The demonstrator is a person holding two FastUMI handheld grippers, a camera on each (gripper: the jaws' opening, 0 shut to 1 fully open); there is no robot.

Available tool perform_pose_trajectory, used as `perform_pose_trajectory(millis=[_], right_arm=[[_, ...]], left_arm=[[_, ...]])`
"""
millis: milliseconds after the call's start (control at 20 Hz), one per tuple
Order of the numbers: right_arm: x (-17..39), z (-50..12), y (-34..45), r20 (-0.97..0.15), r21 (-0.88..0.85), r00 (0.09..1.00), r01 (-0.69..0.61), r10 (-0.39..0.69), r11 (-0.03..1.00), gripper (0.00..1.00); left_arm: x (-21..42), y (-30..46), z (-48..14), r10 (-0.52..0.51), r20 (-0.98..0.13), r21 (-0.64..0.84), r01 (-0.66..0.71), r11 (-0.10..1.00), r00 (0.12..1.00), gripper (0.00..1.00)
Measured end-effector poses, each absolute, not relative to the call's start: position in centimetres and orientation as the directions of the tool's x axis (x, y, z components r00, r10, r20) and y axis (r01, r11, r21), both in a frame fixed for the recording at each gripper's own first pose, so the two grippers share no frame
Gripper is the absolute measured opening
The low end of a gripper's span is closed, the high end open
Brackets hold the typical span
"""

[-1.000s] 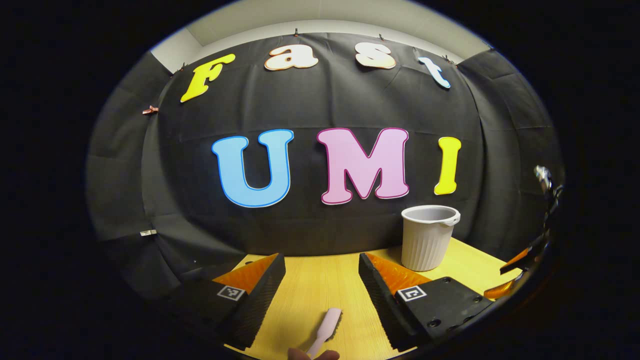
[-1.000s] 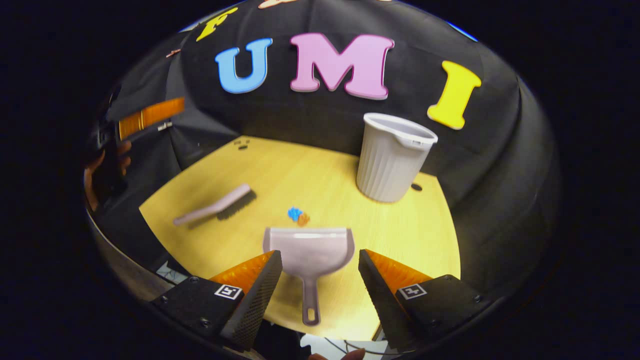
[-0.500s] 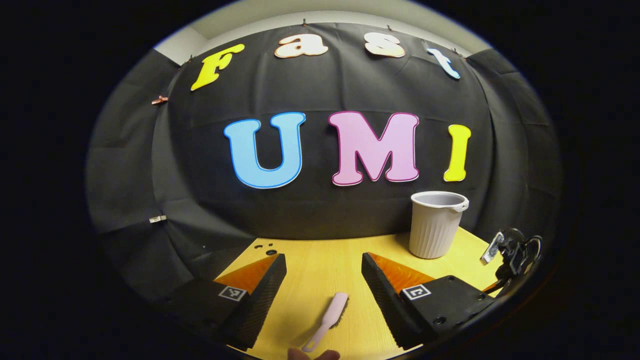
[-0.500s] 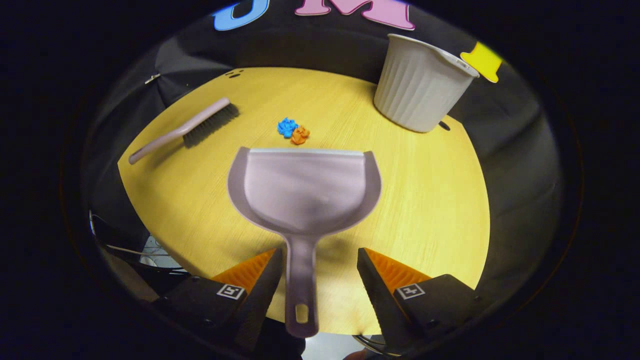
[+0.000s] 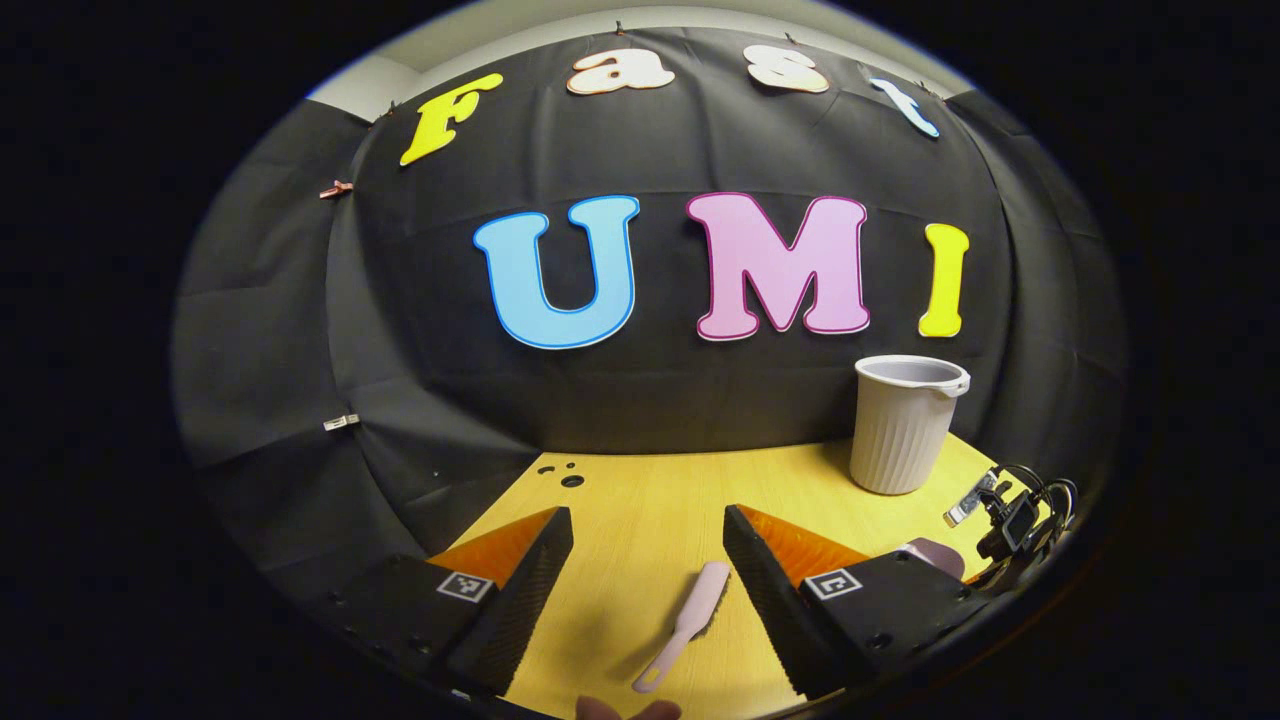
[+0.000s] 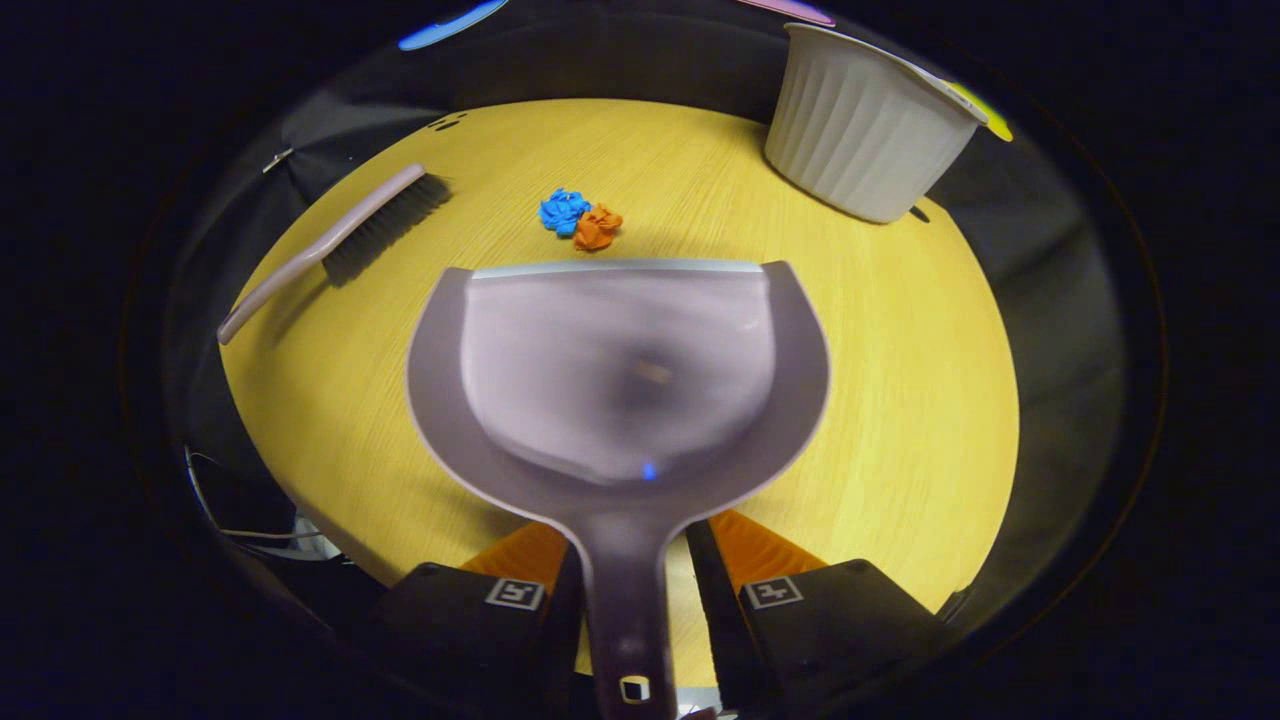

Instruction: Pick up the small broom and dustpan from the desktop, sweep the trash into the dustpan with the broom, and then empty the trash into the garbage bin.

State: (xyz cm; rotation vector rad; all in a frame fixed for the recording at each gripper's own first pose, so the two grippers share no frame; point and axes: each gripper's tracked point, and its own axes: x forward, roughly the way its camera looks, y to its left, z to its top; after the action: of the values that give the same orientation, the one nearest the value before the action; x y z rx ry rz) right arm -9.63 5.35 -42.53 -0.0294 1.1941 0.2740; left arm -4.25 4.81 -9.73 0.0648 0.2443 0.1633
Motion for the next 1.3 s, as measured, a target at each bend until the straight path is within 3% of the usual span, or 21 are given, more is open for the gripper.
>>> perform_pose_trajectory(millis=[50, 300, 350, 450, 500, 650, 800, 1200, 1250, 1300], right_arm=[[-9.5, -42.2, 5.2, -0.918, 0.11, 0.35, -0.232, 0.189, 0.966, 0.43], [-10.0, -40.6, 5.1, -0.89, 0.142, 0.388, -0.262, 0.239, 0.955, 0.34], [-10.3, -39.9, 4.8, -0.886, 0.145, 0.393, -0.269, 0.246, 0.952, 0.37], [-10.6, -38.5, 3.8, -0.877, 0.125, 0.416, -0.288, 0.242, 0.949, 0.33], [-10.8, -37.5, 3.0, -0.872, 0.122, 0.425, -0.293, 0.243, 0.948, 0.37], [-10.9, -35.7, 1.5, -0.861, 0.124, 0.446, -0.283, 0.245, 0.951, 0.37], [-10.9, -35.0, 0.4, -0.86, 0.114, 0.457, -0.258, 0.225, 0.959, 0.37], [-12.1, -34.3, 0.0, -0.87, 0.128, 0.441, -0.227, 0.219, 0.965, 0.37], [-12.4, -34.3, 0.1, -0.871, 0.137, 0.436, -0.232, 0.228, 0.963, 0.42], [-12.8, -34.2, 0.3, -0.872, 0.147, 0.427, -0.237, 0.239, 0.96, 0.37]], left_arm=[[-4.1, 4.5, -10.5, 0.153, -0.259, 0.083, -0.136, 0.987, 0.954, 0.97], [-3.9, 3.4, -17.2, 0.068, -0.452, 0.097, -0.027, 0.995, 0.89, 0.97], [-3.8, 3.2, -19.0, 0.05, -0.496, 0.096, -0.003, 0.995, 0.867, 0.98], [-3.8, 2.6, -22.1, 0.01, -0.588, 0.075, 0.042, 0.996, 0.808, 0.97], [-3.7, 2.4, -23.5, -0.008, -0.631, 0.061, 0.061, 0.996, 0.776, 0.97], [-3.5, 2.9, -28.7, -0.037, -0.746, 0.057, 0.118, 0.991, 0.665, 0.95], [-2.5, 3.6, -32.6, -0.027, -0.808, 0.088, 0.166, 0.982, 0.588, 0.9], [-0.7, 3.1, -38.0, -0.084, -0.887, -0.016, 0.151, 0.988, 0.454, 0.78], [-0.6, 2.9, -38.3, -0.089, -0.89, -0.018, 0.159, 0.987, 0.447, 0.78], [-0.4, 2.7, -38.6, -0.089, -0.893, -0.015, 0.168, 0.986, 0.441, 0.75]])
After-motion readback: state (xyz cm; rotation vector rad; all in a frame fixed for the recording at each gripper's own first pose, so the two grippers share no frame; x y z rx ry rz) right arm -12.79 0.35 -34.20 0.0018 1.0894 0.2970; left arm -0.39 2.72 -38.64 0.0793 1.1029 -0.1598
